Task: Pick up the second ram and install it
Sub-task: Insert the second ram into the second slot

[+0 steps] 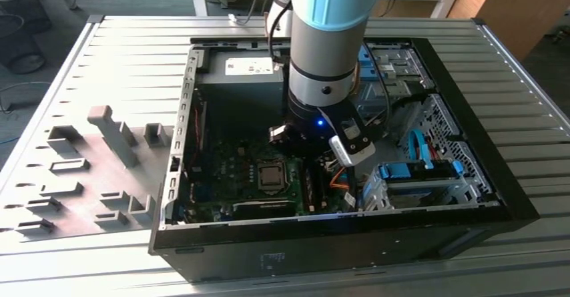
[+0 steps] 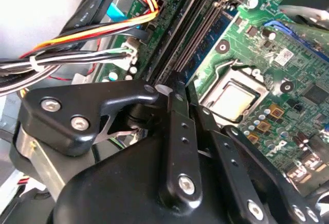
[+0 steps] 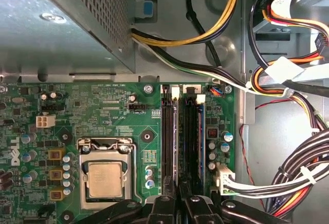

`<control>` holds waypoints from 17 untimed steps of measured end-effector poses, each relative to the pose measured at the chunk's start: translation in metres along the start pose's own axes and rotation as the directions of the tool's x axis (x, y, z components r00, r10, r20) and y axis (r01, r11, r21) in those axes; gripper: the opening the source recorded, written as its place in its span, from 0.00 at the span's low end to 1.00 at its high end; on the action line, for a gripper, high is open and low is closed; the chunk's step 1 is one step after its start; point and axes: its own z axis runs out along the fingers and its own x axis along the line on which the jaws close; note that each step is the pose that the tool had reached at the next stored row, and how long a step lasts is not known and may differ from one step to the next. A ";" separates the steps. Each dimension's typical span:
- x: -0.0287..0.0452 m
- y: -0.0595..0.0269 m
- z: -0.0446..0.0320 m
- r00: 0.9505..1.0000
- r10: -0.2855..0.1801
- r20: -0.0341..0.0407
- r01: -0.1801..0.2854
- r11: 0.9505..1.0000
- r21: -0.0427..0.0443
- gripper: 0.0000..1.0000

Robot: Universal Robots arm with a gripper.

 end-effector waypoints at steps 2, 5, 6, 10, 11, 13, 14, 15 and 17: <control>0.0000 0.0000 0.0000 1.000 0.000 0.000 0.000 1.000 0.000 0.14; 0.0000 0.0000 0.0011 1.000 0.000 0.000 0.000 1.000 0.000 0.14; 0.0000 0.0000 0.0016 1.000 0.000 0.000 0.000 1.000 0.000 0.14; 0.0001 0.0000 0.0028 1.000 0.000 0.000 0.000 1.000 0.000 0.14; 0.0001 0.0000 0.0029 1.000 0.000 0.000 0.000 1.000 0.000 0.14; 0.0001 0.0000 0.0032 1.000 0.000 0.000 0.000 1.000 0.000 0.14; 0.0001 0.0000 0.0032 1.000 0.000 0.000 0.000 1.000 0.000 0.14; 0.0001 0.0000 0.0032 1.000 0.000 0.000 0.000 1.000 0.001 0.14; 0.0001 0.0001 0.0034 1.000 0.000 0.000 0.000 1.000 0.001 0.14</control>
